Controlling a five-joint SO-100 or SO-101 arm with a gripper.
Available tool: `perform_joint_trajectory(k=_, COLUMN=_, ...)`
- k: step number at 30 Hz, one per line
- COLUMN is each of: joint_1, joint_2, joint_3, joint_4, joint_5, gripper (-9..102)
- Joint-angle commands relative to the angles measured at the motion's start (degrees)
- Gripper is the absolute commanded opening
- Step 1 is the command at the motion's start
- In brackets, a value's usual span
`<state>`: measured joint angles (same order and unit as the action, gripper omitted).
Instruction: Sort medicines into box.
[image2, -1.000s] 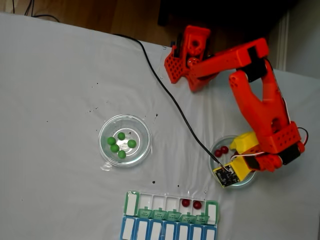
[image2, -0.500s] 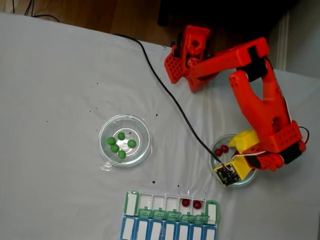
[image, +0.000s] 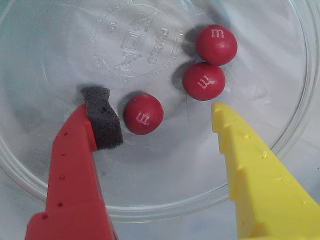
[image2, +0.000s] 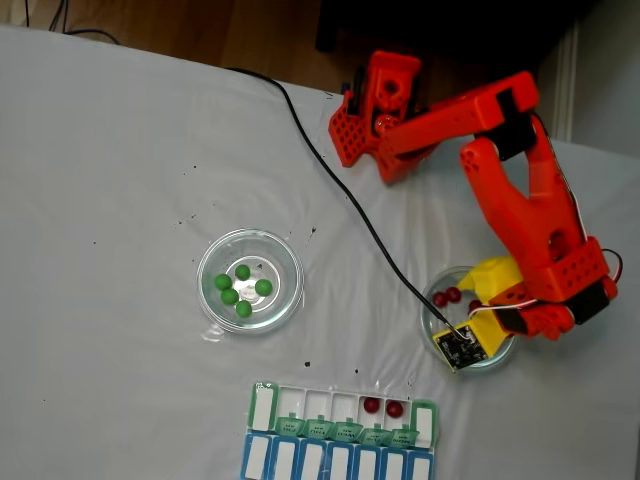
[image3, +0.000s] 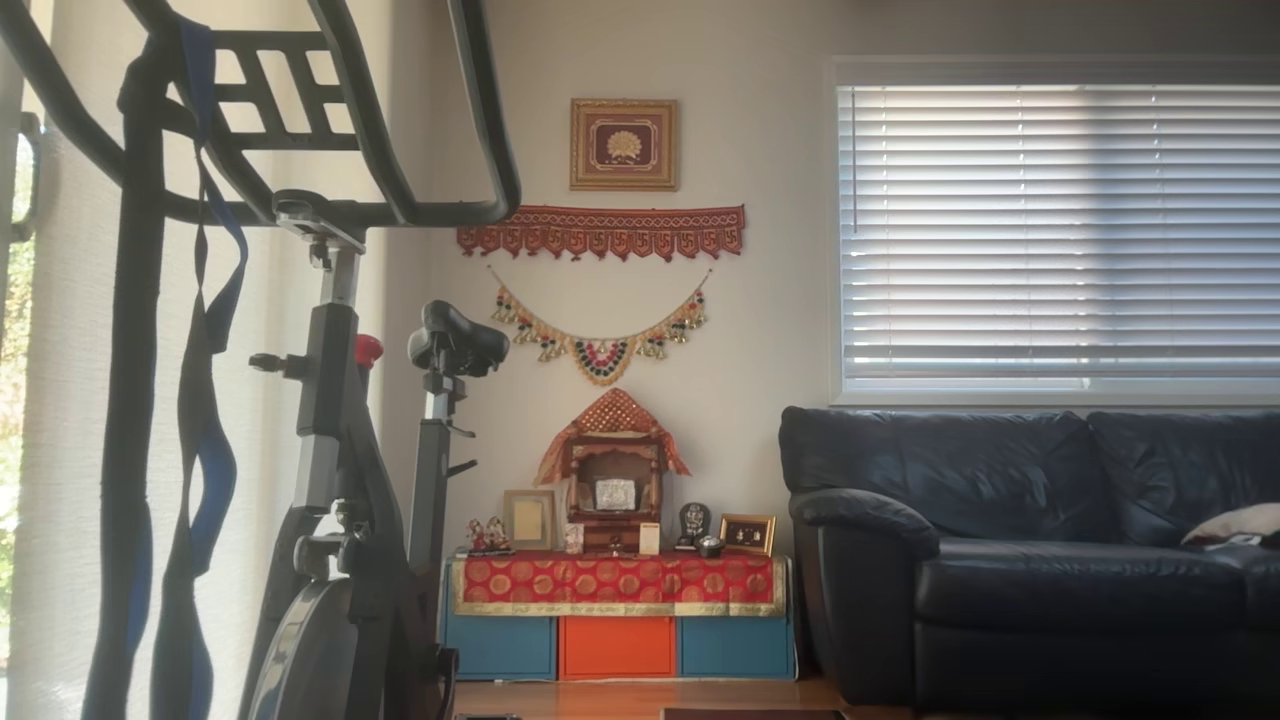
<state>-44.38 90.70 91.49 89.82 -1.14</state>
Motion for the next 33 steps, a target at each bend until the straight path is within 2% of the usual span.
perform_joint_trajectory(k=1, joint_1=-3.2, joint_2=3.3, joint_3=-3.0, joint_4=1.6, joint_5=0.7, gripper=34)
perform_joint_trajectory(k=11, joint_1=-4.7, joint_2=0.4, joint_3=-2.5, joint_4=2.1, joint_5=1.3, gripper=35)
perform_joint_trajectory(k=17, joint_1=-4.8, joint_2=-2.0, joint_3=-4.3, joint_4=1.6, joint_5=3.3, gripper=31)
perform_joint_trajectory(k=33, joint_1=-5.6, joint_2=-5.6, joint_3=-9.1, joint_4=8.7, joint_5=4.8, gripper=28)
